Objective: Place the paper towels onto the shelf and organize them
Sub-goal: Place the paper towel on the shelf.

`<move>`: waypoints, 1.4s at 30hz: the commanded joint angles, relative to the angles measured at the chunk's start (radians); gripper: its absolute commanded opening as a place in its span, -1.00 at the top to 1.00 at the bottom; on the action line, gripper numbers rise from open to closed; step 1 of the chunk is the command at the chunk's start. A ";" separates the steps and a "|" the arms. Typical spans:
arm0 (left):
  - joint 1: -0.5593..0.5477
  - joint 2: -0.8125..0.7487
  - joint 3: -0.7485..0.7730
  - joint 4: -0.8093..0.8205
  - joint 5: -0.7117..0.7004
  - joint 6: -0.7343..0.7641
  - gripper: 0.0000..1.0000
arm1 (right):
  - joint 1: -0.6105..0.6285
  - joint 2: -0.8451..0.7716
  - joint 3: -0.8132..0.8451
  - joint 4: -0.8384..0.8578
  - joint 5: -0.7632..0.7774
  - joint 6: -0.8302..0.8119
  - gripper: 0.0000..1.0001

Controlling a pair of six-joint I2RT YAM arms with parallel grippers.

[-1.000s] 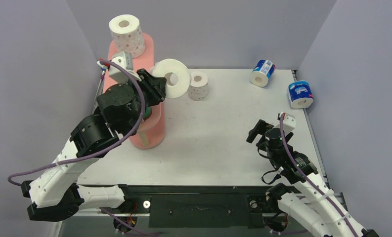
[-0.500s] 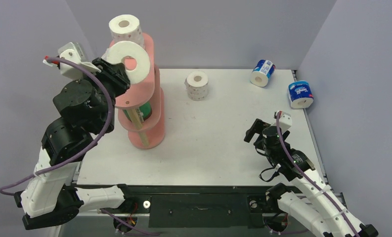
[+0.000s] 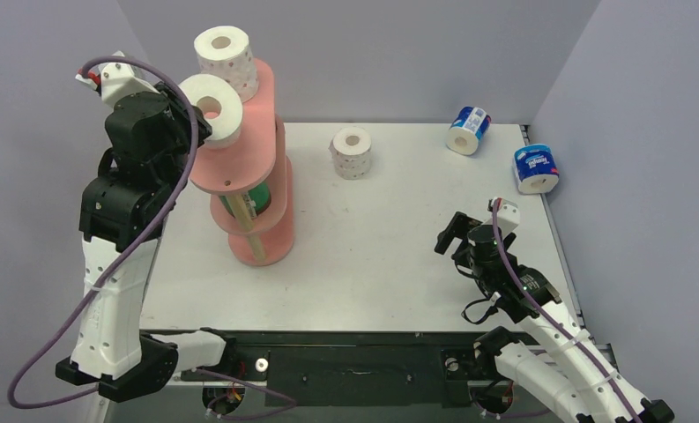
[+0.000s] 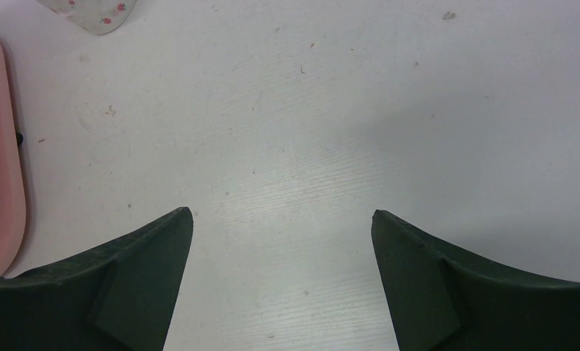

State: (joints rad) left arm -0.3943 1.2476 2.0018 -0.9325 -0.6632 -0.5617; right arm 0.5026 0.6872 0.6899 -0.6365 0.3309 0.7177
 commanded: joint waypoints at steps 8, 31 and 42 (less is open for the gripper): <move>0.234 0.063 0.026 0.053 0.376 -0.141 1.00 | -0.006 0.020 0.023 0.052 -0.003 -0.009 -0.75; 0.294 0.114 0.039 0.073 0.471 -0.181 0.50 | -0.007 0.022 0.012 0.058 -0.001 -0.005 -0.75; 0.296 0.118 0.045 0.084 0.480 -0.179 0.00 | -0.009 0.011 0.006 0.057 0.003 -0.004 -0.75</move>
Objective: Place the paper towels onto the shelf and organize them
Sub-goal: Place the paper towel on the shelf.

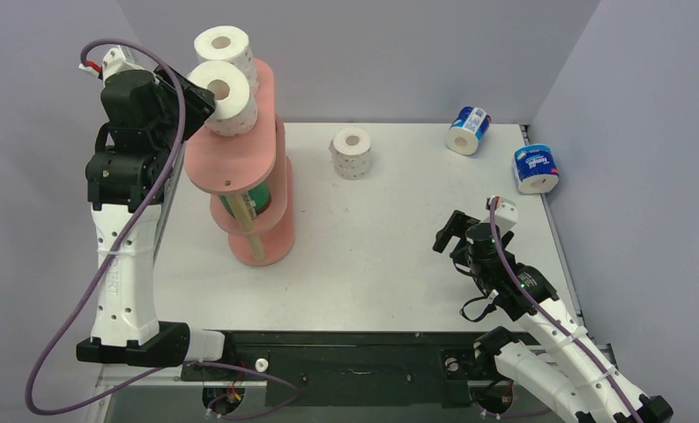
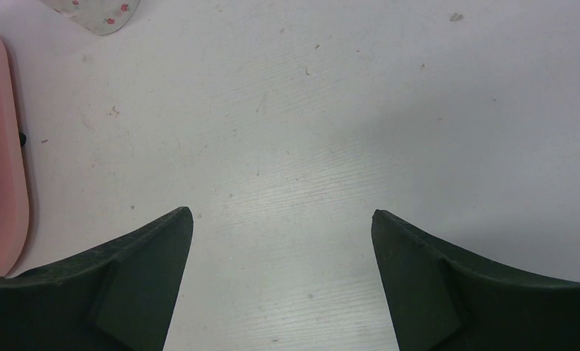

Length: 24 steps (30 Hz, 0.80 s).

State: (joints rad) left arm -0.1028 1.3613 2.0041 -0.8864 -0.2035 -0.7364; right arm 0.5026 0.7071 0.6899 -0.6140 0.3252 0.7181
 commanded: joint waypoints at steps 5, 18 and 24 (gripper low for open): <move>0.004 0.004 0.043 0.041 0.023 -0.004 -0.11 | -0.009 -0.006 0.009 0.035 0.009 -0.006 -0.75; 0.004 -0.005 0.054 0.062 0.030 -0.004 -0.37 | -0.008 -0.008 0.006 0.034 0.003 -0.005 -0.75; 0.004 -0.008 0.049 0.079 0.041 0.002 -0.39 | -0.009 -0.008 0.008 0.035 0.003 -0.004 -0.75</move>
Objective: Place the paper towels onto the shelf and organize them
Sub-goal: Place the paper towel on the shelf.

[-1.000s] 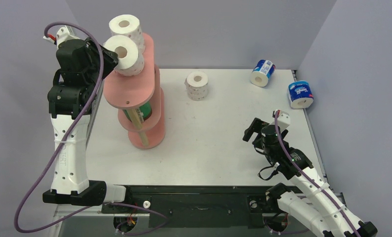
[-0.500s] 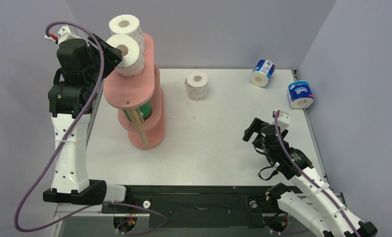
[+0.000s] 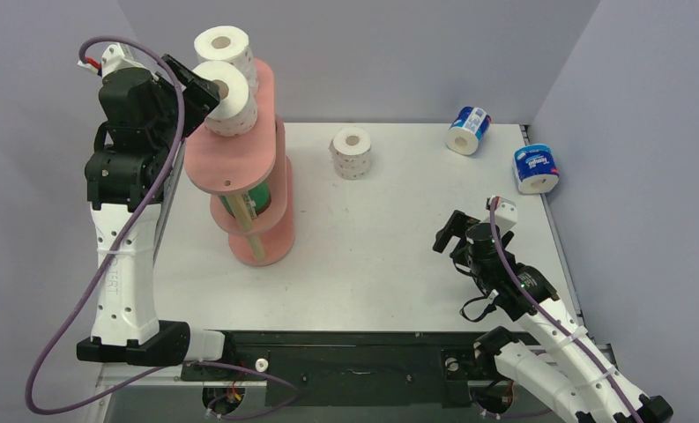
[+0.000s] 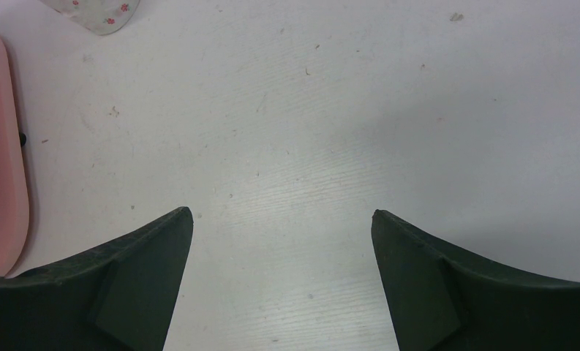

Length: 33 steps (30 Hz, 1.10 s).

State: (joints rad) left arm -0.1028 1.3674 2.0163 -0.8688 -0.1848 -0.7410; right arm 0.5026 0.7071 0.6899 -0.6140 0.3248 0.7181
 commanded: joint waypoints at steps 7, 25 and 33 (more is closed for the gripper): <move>0.004 -0.010 0.014 0.064 0.016 0.016 -0.34 | -0.009 -0.015 0.007 0.033 0.007 -0.005 -0.75; 0.004 -0.031 -0.025 0.071 0.036 0.015 0.36 | -0.009 -0.012 0.010 0.027 0.005 -0.005 -0.75; 0.003 -0.050 0.008 0.060 0.073 -0.011 0.51 | -0.008 -0.021 0.012 0.026 0.002 -0.002 -0.75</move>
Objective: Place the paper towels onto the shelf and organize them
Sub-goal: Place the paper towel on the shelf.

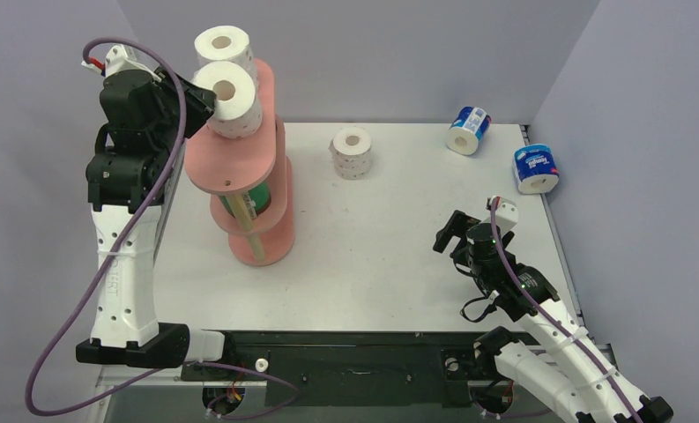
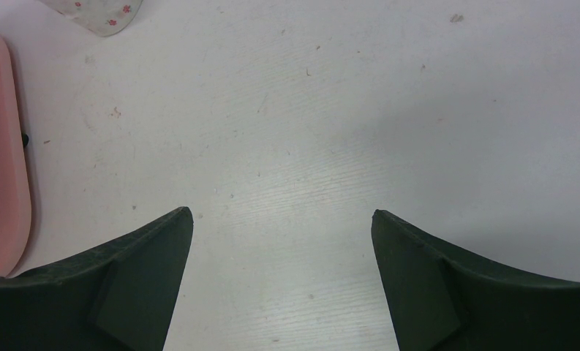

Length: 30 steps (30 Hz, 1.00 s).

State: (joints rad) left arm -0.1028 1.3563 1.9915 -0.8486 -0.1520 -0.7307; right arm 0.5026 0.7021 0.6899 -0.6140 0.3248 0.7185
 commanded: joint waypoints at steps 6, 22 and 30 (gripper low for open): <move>0.004 -0.047 0.062 0.015 0.028 -0.025 0.53 | -0.008 -0.018 0.017 0.024 -0.005 0.001 -0.74; 0.004 -0.030 0.054 0.006 -0.026 -0.013 0.10 | -0.007 -0.044 0.019 0.002 0.001 0.002 -0.74; 0.004 -0.043 0.072 0.009 -0.022 -0.006 -0.30 | -0.008 -0.036 0.037 -0.001 -0.012 0.002 -0.74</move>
State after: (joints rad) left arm -0.1028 1.3392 2.0228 -0.8822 -0.1684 -0.7471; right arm 0.5026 0.6682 0.6899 -0.6151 0.3157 0.7189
